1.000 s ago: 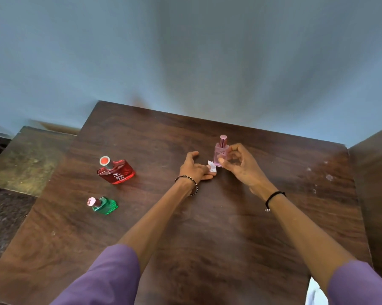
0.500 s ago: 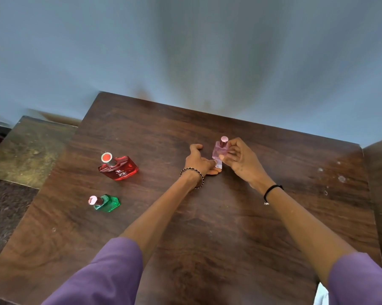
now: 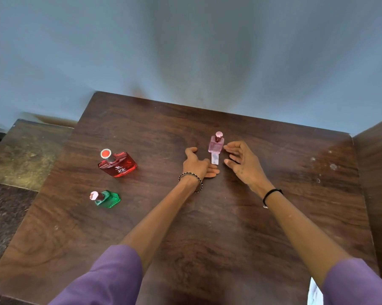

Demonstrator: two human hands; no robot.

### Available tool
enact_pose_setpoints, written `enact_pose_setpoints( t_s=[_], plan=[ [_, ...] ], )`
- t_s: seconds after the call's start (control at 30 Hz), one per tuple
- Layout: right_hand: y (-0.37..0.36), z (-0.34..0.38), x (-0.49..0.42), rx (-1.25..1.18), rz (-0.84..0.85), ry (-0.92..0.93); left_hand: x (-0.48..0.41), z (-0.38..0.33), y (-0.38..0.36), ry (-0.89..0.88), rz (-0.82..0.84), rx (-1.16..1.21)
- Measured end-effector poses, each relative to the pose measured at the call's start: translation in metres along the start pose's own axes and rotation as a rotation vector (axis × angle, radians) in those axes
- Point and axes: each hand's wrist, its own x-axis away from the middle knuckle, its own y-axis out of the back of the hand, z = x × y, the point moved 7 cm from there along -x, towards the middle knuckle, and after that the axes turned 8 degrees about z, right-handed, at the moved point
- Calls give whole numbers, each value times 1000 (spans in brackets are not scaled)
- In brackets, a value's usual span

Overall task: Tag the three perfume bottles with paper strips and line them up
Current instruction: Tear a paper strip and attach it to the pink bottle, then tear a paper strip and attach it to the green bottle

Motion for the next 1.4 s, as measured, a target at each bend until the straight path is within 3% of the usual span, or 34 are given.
enact_pose_setpoints(
  t_s=[0.33, 0.53, 0.83, 0.97, 1.23, 1.4],
  plan=[
    [2, -48, 116, -53, -153, -13, 78, 58, -18, -18, -22, -51],
    [14, -74, 199, 64, -201, -73, 116, 87, -48, -46, 59, -263],
    [65, -134, 310, 303, -417, -263, 148, 113, -86, -150, 225, -598],
    [60, -147, 332, 256, -411, -316, 158, 118, -95, -185, 293, -705],
    [44, -150, 326, 194, -373, -237, 164, 120, -109, -237, 407, -937],
    [33, -138, 302, 141, -332, -220, 181, 119, -126, -369, 615, -1126]
  ],
)
